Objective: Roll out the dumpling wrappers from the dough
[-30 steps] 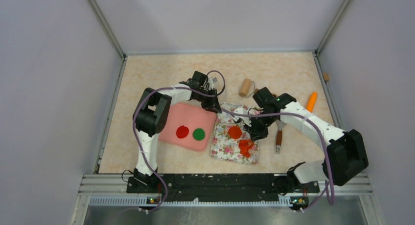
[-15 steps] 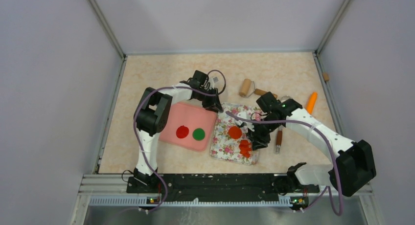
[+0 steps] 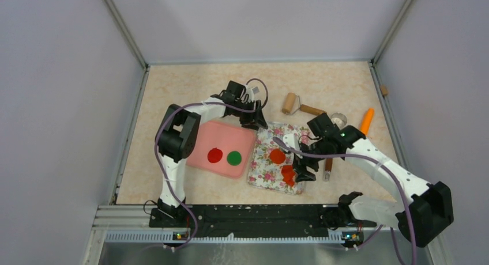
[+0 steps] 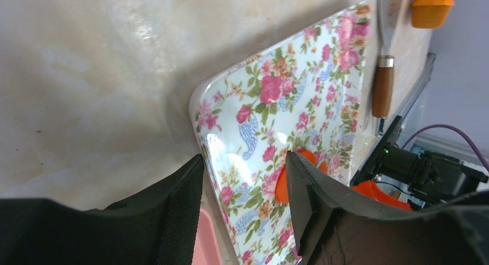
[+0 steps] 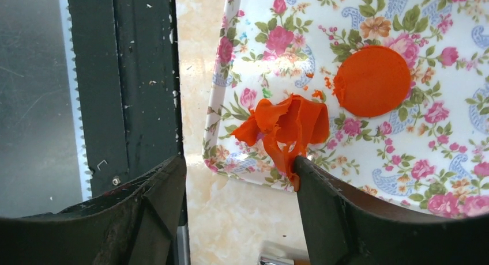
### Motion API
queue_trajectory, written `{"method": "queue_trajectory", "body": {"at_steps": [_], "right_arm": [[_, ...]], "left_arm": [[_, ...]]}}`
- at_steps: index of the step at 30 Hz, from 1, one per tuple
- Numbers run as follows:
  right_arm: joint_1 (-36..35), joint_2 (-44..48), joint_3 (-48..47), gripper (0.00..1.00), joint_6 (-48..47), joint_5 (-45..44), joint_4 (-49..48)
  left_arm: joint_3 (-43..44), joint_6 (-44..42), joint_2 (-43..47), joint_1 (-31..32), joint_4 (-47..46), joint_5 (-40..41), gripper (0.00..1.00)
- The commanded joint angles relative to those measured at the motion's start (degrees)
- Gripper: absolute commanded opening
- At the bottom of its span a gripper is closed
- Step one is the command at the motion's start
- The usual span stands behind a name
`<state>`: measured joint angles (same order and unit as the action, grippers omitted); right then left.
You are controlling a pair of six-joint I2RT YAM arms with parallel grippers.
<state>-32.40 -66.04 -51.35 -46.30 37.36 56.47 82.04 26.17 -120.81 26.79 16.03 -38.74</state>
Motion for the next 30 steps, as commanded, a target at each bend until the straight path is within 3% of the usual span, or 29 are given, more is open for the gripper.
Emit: {"method": "queue_trajectory", "body": {"at_steps": [1,6,7,9,12,15,20,30], "right_arm": [[-0.99,5.93,4.79,0.70,1.34,2.27,-8.76],[-1.07,12.95,12.46,0.71,11.55,1.22,-23.30],[-1.43,14.90,13.87,0.82,13.32,1.30,-25.53],[-3.47,19.20,16.82,0.88,15.62,-0.72,-29.46],[-5.61,23.00,19.44,0.95,18.30,-4.92,-31.63],[-5.65,22.02,18.95,0.95,19.27,-4.06,-28.86],[-5.65,20.95,18.05,0.95,20.98,-4.00,-27.95],[-5.66,19.10,18.28,0.95,21.51,-5.47,-28.85]], "left_arm": [[-2.16,-1.26,7.65,0.17,-6.95,-6.07,0.58],[-18.67,5.21,16.46,0.80,-27.59,-5.39,0.59],[-21.00,5.83,17.81,1.09,-29.91,-4.93,0.59],[-24.68,6.64,19.99,2.17,-32.66,-3.90,0.59],[-29.36,7.31,23.03,4.17,-38.29,-3.20,0.59],[-34.70,7.18,25.61,7.24,-45.02,-1.63,0.60],[-37.93,6.60,26.57,12.90,-54.07,-2.84,0.61],[-37.75,2.88,27.48,19.10,-56.79,-3.29,0.64]]}}
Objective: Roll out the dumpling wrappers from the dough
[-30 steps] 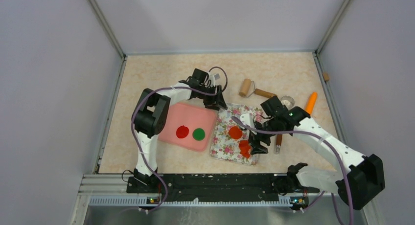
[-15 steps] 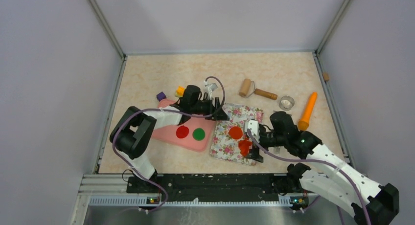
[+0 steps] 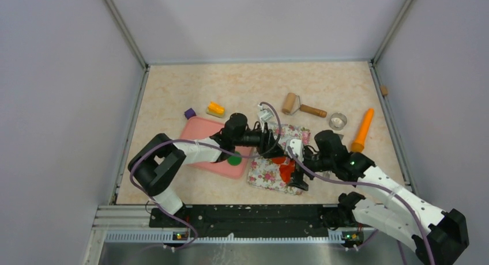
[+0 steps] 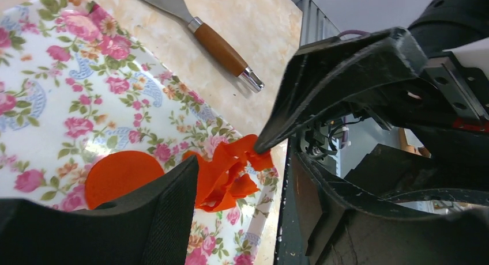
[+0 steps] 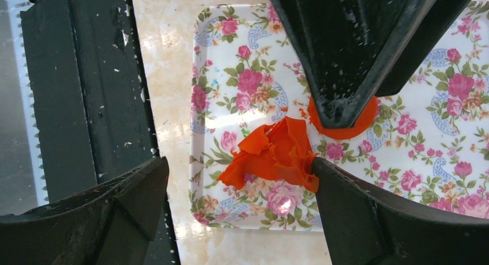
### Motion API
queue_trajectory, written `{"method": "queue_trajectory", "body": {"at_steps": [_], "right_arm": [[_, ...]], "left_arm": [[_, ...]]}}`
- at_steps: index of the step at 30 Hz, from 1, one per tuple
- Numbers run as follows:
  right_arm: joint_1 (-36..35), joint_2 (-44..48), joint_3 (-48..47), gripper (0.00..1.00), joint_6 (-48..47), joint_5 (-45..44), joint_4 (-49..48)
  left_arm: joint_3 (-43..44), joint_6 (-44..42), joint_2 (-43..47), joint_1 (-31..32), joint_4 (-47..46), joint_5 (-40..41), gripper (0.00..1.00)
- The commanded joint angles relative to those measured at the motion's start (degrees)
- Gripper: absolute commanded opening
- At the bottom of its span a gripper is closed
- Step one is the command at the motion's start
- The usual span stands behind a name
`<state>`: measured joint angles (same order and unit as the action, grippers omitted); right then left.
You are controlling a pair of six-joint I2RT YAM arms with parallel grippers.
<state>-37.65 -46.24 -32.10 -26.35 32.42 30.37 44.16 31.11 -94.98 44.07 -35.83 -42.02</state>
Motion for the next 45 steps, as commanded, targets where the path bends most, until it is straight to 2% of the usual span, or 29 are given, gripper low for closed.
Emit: {"method": "queue_trajectory", "body": {"at_steps": [1,11,19,28,36,45], "right_arm": [[-0.41,-0.87,-0.96,0.95,1.99,-0.79,-3.01],[-0.42,0.60,-0.57,0.95,4.76,-1.44,-5.09],[-0.41,0.76,-1.18,0.96,4.99,-0.05,-4.67],[-0.41,1.30,-2.77,0.95,3.46,2.01,-2.39],[-0.41,2.73,-6.23,0.94,1.61,4.19,1.71],[-0.41,4.49,-8.79,0.94,0.43,2.74,5.80]], "left_arm": [[0.51,-1.96,1.30,2.29,-5.01,0.17,0.64],[3.93,-2.03,-2.03,4.82,-2.57,3.87,0.64],[6.06,0.50,-5.15,6.62,-0.92,11.64,0.63],[7.23,0.12,-5.97,7.52,8.17,19.32,0.61],[7.62,-0.80,-7.32,9.10,11.85,19.21,0.60],[5.17,-3.60,-4.91,10.25,11.43,17.49,0.60]]}}
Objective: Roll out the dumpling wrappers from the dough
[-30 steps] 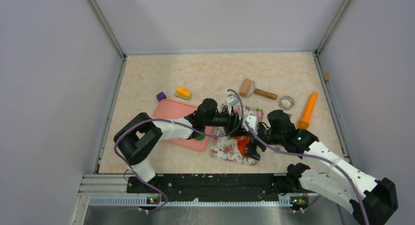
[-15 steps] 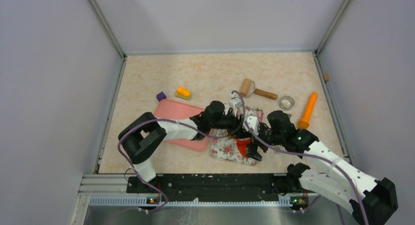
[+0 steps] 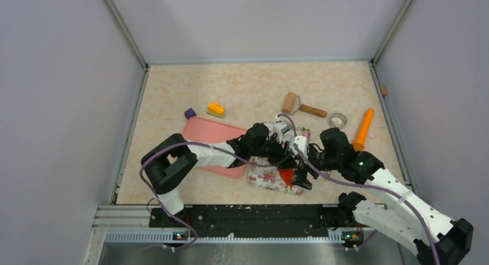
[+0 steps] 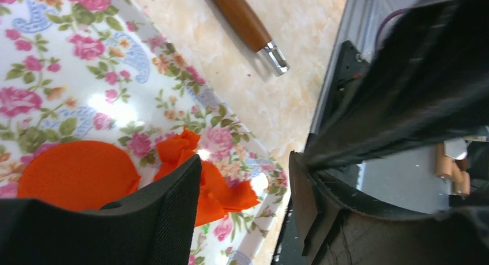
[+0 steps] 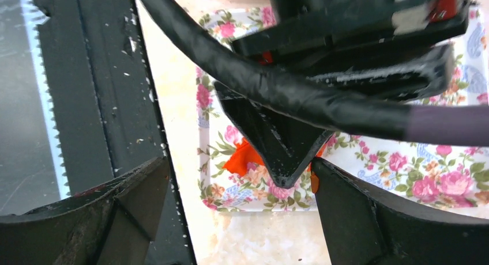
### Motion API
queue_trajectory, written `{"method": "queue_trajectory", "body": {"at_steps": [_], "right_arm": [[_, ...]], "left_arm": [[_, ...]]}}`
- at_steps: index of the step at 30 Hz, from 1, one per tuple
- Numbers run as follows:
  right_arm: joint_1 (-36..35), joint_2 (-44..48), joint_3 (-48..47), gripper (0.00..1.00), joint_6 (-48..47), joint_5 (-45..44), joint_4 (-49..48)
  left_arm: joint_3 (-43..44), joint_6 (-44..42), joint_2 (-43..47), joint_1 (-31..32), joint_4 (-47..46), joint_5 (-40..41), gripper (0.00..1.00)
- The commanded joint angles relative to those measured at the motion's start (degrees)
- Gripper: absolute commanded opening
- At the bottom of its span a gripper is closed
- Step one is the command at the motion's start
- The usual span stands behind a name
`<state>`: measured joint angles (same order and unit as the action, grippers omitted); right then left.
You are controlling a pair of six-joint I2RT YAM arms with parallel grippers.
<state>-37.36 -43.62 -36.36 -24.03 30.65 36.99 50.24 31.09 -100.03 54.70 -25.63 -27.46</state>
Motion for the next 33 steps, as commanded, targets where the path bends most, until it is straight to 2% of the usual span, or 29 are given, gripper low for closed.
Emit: {"method": "queue_trajectory", "body": {"at_steps": [1,8,13,17,20,22,26,30,33], "right_arm": [[-0.69,1.91,-5.37,0.94,-2.16,4.15,-0.05],[-0.69,3.02,-11.11,0.93,-2.94,4.54,6.81],[-0.74,2.09,-10.18,0.93,0.22,1.26,3.30],[-0.72,1.08,-8.56,0.94,3.09,-0.05,-1.46],[-0.69,-0.56,-8.04,0.92,0.40,-1.05,-1.38],[-0.68,-3.06,-8.07,0.88,-2.97,-2.20,0.11],[-0.69,-12.62,-9.45,0.68,-3.72,-8.20,0.05],[-0.69,-21.59,-10.23,0.47,-1.83,-14.44,-6.75],[-0.69,-24.32,-9.56,0.41,-2.16,-18.06,-13.19]], "left_arm": [[-1.05,-4.44,0.95,-0.42,1.59,2.40,0.60],[-2.64,-4.29,6.30,-6.57,2.17,-4.85,0.62],[-1.82,-5.02,8.43,-10.68,3.19,-11.40,0.63],[-0.53,-7.79,10.64,-10.75,5.10,-11.49,0.63],[2.14,-10.46,10.88,-11.46,13.91,-5.82,0.63],[2.79,-10.09,10.87,-14.12,19.84,-0.86,0.62],[2.15,-8.84,11.71,-20.85,26.11,2.69,0.62],[2.93,-13.10,11.37,-24.44,31.58,1.51,0.62],[3.43,-14.02,9.73,-25.06,33.24,1.41,0.62]]}}
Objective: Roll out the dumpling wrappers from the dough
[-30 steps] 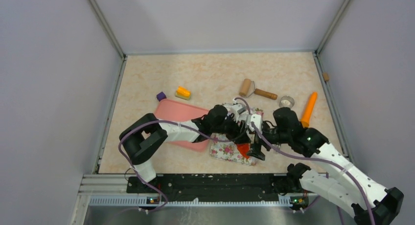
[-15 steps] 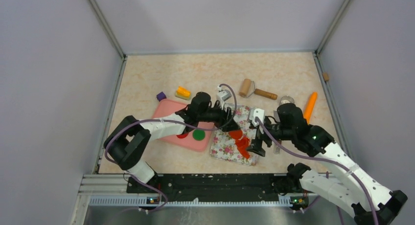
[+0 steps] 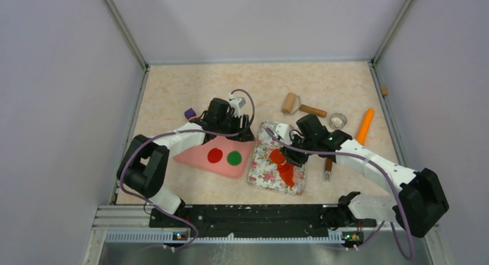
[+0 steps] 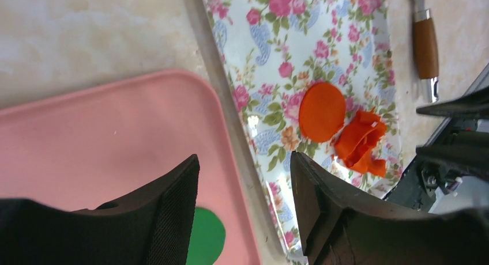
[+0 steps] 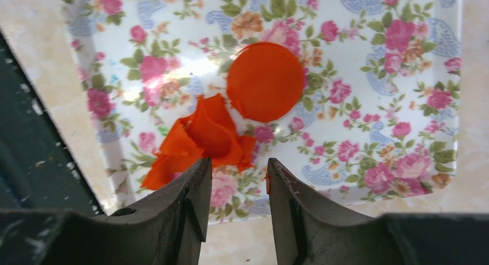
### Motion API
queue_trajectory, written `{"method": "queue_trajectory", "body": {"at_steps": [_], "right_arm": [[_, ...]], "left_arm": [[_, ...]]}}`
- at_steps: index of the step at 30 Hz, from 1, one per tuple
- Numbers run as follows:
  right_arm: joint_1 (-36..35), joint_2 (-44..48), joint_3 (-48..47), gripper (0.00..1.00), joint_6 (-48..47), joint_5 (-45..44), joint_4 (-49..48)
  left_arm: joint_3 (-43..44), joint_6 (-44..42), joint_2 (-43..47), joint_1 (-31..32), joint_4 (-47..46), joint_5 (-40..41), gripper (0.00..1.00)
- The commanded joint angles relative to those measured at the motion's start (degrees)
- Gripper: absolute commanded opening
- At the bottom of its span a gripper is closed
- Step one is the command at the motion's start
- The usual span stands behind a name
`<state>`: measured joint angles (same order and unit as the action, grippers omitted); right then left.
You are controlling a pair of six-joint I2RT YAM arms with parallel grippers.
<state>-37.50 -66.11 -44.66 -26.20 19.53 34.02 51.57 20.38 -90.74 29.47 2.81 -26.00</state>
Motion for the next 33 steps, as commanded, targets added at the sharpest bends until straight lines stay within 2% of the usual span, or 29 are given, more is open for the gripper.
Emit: {"method": "queue_trajectory", "body": {"at_steps": [1,3,5,8,20,33], "right_arm": [[-0.56,-2.58,-1.26,0.41,-0.18,-7.34,-11.58],[-0.56,-5.04,-2.38,0.46,0.02,-5.77,-12.14],[-0.56,-7.97,-4.11,0.54,-0.39,-0.06,-9.99],[-1.12,-11.55,-5.94,0.56,-3.15,7.52,-6.21],[-1.54,-17.32,-8.55,0.57,-13.59,5.54,1.40],[-1.61,-20.59,-6.33,0.46,-17.65,0.92,-0.64]], "left_arm": [[1.92,-2.78,0.06,0.15,3.97,-0.21,0.62],[1.78,-1.19,-1.20,0.12,1.77,-0.74,0.62],[2.35,0.92,-2.87,0.13,0.15,-0.83,0.62],[3.91,2.16,-4.68,0.14,-0.61,-1.16,0.61],[5.45,3.43,-4.90,-0.12,-0.04,0.26,0.61],[4.88,3.70,-4.25,-0.73,-0.51,0.08,0.61]]}}
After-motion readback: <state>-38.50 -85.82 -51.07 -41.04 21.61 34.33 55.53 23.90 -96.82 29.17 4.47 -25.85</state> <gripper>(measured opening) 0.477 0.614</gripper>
